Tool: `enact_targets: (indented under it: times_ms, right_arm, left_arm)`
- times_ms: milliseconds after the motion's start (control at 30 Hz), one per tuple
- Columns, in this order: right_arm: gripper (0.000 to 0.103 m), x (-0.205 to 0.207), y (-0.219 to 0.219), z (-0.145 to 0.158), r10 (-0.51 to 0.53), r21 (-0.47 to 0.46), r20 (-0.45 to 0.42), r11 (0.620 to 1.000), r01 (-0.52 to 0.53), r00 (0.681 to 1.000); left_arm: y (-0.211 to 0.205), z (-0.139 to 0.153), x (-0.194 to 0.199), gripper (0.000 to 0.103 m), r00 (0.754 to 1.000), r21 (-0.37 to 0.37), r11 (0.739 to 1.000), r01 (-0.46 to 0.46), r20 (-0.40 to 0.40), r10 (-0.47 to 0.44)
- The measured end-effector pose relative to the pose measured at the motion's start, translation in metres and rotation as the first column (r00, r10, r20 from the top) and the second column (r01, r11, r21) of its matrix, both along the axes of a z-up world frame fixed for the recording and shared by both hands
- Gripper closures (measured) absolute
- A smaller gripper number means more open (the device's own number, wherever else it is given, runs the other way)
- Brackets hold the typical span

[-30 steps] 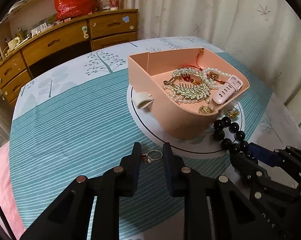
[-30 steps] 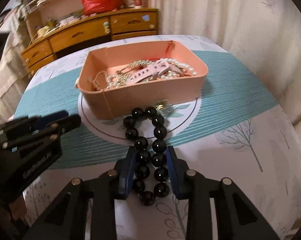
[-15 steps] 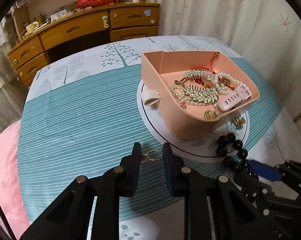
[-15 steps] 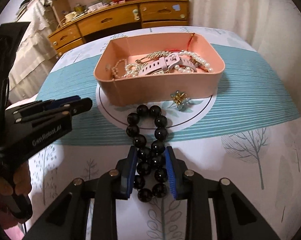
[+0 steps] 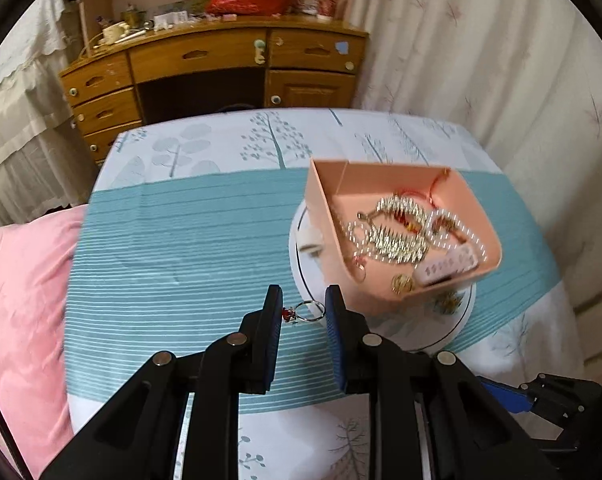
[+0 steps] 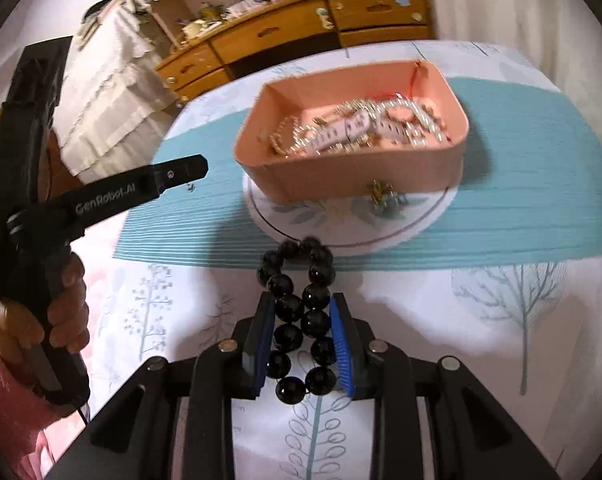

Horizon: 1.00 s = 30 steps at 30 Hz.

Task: Organize jewelry
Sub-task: 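Carry the ring with the left tool over the tray while the right tool lifts the black bracelet toward it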

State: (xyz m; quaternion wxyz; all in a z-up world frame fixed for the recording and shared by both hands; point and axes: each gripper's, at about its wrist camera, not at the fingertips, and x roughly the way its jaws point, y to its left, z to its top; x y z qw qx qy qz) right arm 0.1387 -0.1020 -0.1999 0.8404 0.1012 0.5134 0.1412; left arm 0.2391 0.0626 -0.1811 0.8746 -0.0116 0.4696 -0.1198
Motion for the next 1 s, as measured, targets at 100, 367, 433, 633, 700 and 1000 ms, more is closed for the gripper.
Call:
enact_targets:
  times_ms: [100,367,433,633,700,1000]
  right_arm:
    - [0.103,0.005,-0.006,0.017,0.037,0.047,0.02,0.998,-0.038,0.999]
    - [0.103,0.016,-0.008,0.037,0.07,0.032,0.02,0.997,-0.071,0.997]
    - [0.103,0.018,-0.01,0.024,0.045,-0.008,-0.051,0.999,-0.045,0.998]
    - [0.101,0.018,-0.015,-0.01,0.034,-0.032,-0.18,0.999,-0.041,0.983]
    - [0.093,0.019,-0.016,-0.015,0.04,-0.011,-0.204,0.999,-0.044,0.978]
    - [0.089,0.025,-0.01,-0.021,0.074,-0.035,-0.242,0.996,-0.085,0.968]
  left_arm:
    - [-0.002,0.014,-0.001,0.083,1.0,0.014,1.0,-0.016,0.021,0.016]
    - [-0.009,0.045,-0.007,0.083,0.996,-0.003,0.999,-0.036,0.087,0.036]
    - [-0.01,0.048,-0.008,0.083,0.995,-0.005,0.999,-0.037,0.095,0.037]
    - [-0.014,0.05,-0.011,0.083,0.994,0.008,0.999,-0.04,0.101,0.039]
    - [-0.016,0.051,-0.014,0.083,0.994,0.021,0.999,-0.045,0.105,0.042]
    - [-0.014,0.049,-0.018,0.083,0.992,0.012,0.997,-0.082,0.101,0.081]
